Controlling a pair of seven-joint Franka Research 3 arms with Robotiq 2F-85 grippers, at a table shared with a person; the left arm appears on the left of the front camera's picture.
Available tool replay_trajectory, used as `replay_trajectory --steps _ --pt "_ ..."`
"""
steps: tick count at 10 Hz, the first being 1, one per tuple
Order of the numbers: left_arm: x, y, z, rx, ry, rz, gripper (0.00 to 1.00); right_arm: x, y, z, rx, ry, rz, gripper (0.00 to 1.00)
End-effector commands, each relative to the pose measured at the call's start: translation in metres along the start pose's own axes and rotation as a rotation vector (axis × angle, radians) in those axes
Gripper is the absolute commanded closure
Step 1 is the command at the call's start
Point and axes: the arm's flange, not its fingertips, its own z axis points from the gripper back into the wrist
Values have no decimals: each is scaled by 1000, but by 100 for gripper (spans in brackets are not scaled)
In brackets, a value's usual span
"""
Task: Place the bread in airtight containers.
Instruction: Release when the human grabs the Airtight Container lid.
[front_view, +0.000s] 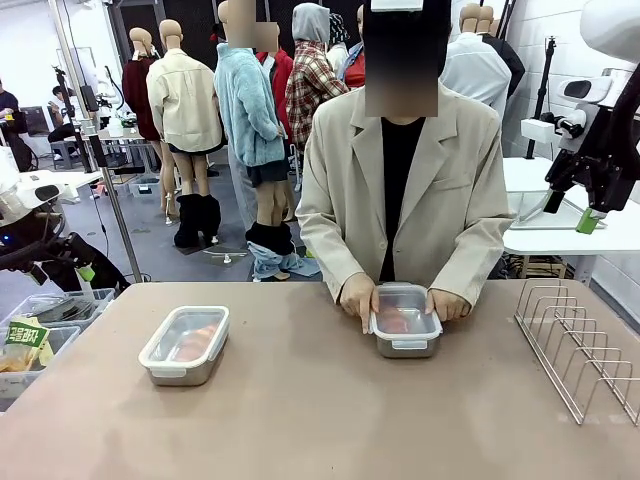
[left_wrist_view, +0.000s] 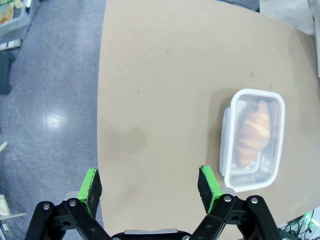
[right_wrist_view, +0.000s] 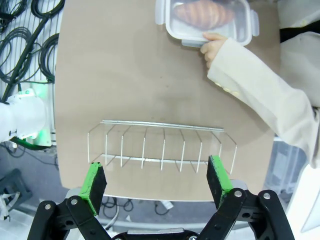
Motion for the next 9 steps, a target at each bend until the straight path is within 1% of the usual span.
replay_trajectory --steps 1,9 --pt "0 2 2 6 2 -3 0 0 1 0 8 -2 -1 0" --pt "0 2 2 6 2 -3 0 0 1 0 8 -2 -1 0"
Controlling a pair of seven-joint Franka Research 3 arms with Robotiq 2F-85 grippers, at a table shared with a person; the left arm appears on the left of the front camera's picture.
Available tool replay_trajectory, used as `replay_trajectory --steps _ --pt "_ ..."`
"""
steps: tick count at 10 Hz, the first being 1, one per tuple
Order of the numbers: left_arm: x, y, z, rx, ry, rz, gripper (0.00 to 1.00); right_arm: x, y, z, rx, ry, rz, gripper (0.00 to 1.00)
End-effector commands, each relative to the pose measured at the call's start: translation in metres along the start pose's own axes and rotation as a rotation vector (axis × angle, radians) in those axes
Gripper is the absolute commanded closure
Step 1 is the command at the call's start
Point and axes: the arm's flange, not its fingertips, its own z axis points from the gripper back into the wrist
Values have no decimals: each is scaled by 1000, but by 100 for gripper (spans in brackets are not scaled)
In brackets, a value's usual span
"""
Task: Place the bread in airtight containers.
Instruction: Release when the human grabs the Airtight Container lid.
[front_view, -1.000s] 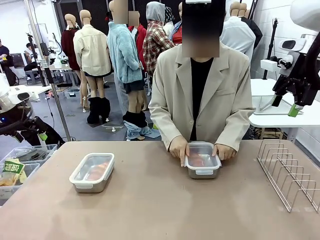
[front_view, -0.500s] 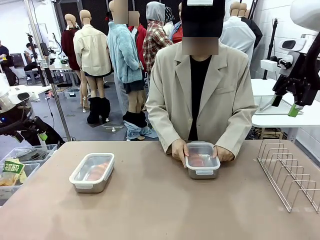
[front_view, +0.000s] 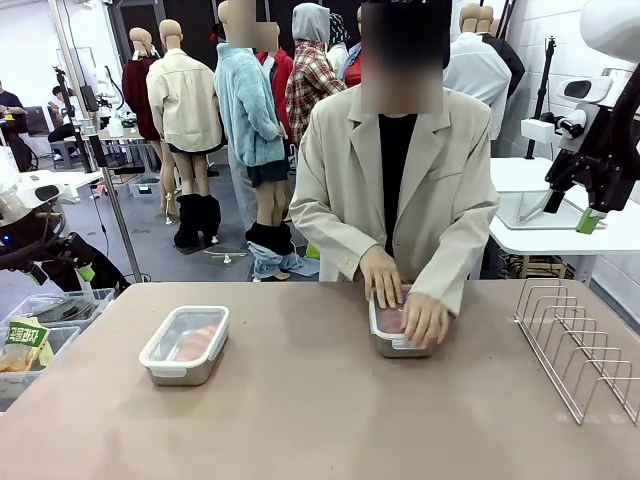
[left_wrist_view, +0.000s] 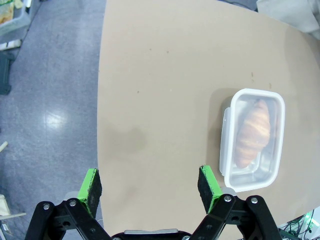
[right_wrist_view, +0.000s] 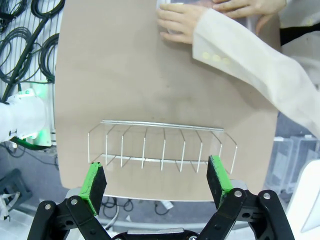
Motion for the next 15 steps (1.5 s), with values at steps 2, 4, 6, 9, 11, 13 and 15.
replay_trajectory --steps 2,4,6,9,11,13,15 --pt "0 2 2 6 2 -3 0 0 1 0 8 -2 -1 0" --pt "0 2 2 6 2 -3 0 0 1 0 8 -2 -1 0" --pt "0 2 2 6 2 -3 0 0 1 0 8 -2 -1 0" --pt "0 2 2 6 2 -3 0 0 1 0 8 -2 -1 0" --pt "0 2 2 6 2 -3 0 0 1 0 8 -2 -1 0" --pt "0 2 2 6 2 -3 0 0 1 0 8 -2 -1 0" --pt "0 2 2 6 2 -3 0 0 1 0 8 -2 -1 0"
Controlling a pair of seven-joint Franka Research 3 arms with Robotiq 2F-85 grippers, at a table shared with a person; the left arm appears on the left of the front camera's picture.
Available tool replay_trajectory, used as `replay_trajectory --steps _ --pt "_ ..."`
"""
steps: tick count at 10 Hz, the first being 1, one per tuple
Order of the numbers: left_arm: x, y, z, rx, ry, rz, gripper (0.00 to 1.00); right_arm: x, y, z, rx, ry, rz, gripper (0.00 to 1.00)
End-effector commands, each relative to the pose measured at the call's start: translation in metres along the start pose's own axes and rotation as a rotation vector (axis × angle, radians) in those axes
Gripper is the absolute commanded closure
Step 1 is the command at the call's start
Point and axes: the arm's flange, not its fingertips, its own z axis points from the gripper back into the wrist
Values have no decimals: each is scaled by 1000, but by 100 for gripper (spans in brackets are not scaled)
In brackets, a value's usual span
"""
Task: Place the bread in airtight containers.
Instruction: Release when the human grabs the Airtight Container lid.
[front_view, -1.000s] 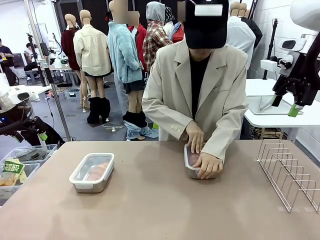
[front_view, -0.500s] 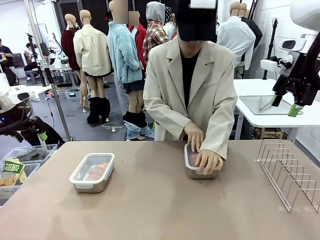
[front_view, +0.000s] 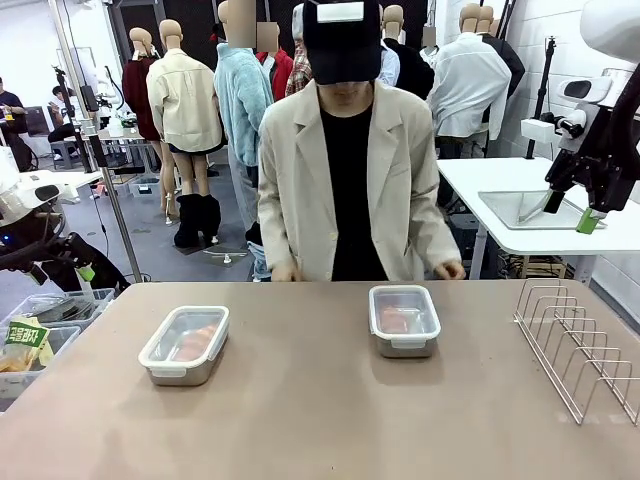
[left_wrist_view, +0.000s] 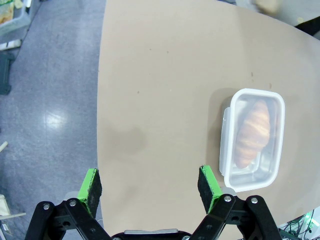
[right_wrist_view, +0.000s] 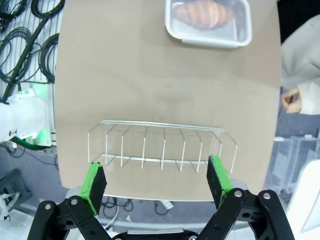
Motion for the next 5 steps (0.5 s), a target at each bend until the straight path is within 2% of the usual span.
replay_trajectory --steps 1,5 --pt "0 2 2 6 2 -3 0 0 1 0 8 -2 -1 0" --pt "0 2 2 6 2 -3 0 0 1 0 8 -2 -1 0"
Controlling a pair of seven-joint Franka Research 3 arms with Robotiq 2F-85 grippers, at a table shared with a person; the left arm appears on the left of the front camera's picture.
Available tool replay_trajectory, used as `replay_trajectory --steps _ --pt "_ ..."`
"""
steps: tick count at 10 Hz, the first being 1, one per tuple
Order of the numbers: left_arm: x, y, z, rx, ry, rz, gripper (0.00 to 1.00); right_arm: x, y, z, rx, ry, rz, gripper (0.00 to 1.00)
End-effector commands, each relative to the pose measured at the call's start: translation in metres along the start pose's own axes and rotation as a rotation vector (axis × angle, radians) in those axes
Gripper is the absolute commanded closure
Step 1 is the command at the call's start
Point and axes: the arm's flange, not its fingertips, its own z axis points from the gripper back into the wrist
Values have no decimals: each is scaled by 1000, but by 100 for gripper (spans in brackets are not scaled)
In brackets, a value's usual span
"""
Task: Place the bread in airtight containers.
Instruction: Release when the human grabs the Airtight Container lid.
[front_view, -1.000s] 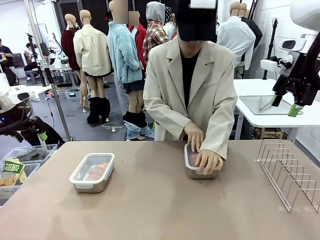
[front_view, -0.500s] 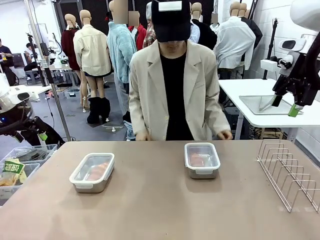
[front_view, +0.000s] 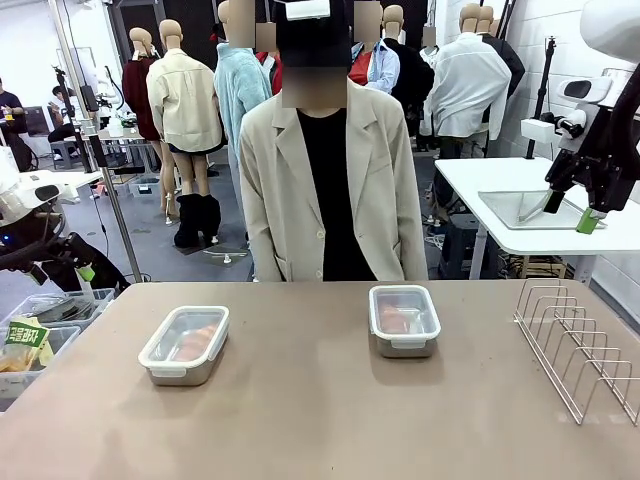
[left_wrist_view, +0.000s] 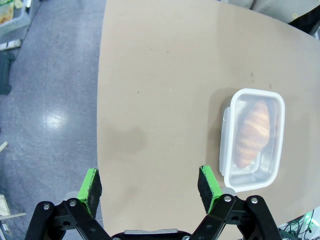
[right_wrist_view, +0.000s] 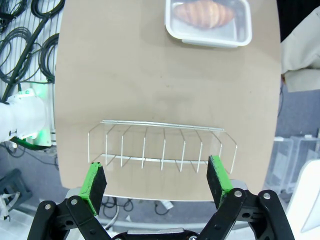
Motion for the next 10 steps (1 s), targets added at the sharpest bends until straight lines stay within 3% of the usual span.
replay_trajectory --steps 1,10 --pt "0 2 2 6 2 -3 0 0 1 0 8 -2 -1 0" --pt "0 2 2 6 2 -3 0 0 1 0 8 -2 -1 0"
